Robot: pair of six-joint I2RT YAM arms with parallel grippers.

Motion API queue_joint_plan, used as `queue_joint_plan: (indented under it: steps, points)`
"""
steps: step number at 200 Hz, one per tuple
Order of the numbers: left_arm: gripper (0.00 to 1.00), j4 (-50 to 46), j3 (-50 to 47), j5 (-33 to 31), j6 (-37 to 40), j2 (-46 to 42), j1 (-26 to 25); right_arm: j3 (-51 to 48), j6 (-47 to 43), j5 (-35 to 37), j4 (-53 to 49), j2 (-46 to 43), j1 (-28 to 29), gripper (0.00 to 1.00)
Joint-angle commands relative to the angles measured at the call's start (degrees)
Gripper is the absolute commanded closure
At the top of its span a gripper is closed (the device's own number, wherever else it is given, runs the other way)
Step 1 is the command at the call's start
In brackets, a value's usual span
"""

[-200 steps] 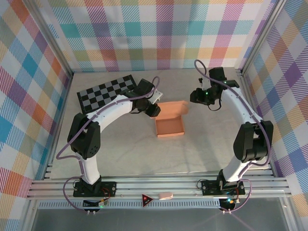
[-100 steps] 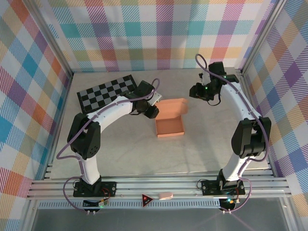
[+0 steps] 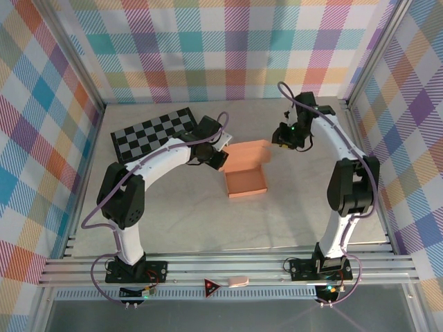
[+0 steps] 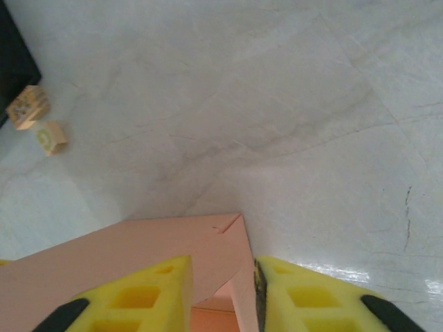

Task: Fold the paper box

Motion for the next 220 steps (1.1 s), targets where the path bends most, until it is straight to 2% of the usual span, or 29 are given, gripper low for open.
queue_joint_plan:
  steps: [1, 75, 110, 156, 189, 220]
  points:
    - [1.0, 2.2, -1.4, 0.9, -1.4, -2.2, -0.3, 3.0, 0.5, -0.2, -2.8, 2.5, -0.1, 0.73]
    - [1.0, 2.8, 0.0, -0.8, -2.6, -1.5, -0.5, 2.3, 0.5, -5.3, -2.3, 4.2, 1.4, 0.8]
    - [1.0, 2.8, 2.1, -4.3, -5.3, -0.4, -0.7, -0.7, 3.9, -9.5, 0.6, 2.5, 2.5, 0.84]
    - [1.0, 3.5, 6.3, -8.9, -5.2, 3.5, -1.8, -4.3, 8.2, -12.1, 6.4, 2.3, 3.4, 0.83]
    - [1.0, 5.0, 7.6, -12.0, -1.3, 4.9, -1.9, -2.4, 8.7, -6.4, 6.1, 2.1, 3.1, 0.84]
    - [1.0, 4.7, 6.9, -11.6, 4.5, 4.9, -1.8, -1.5, 2.3, 0.5, 4.8, -3.1, 2.7, 0.79]
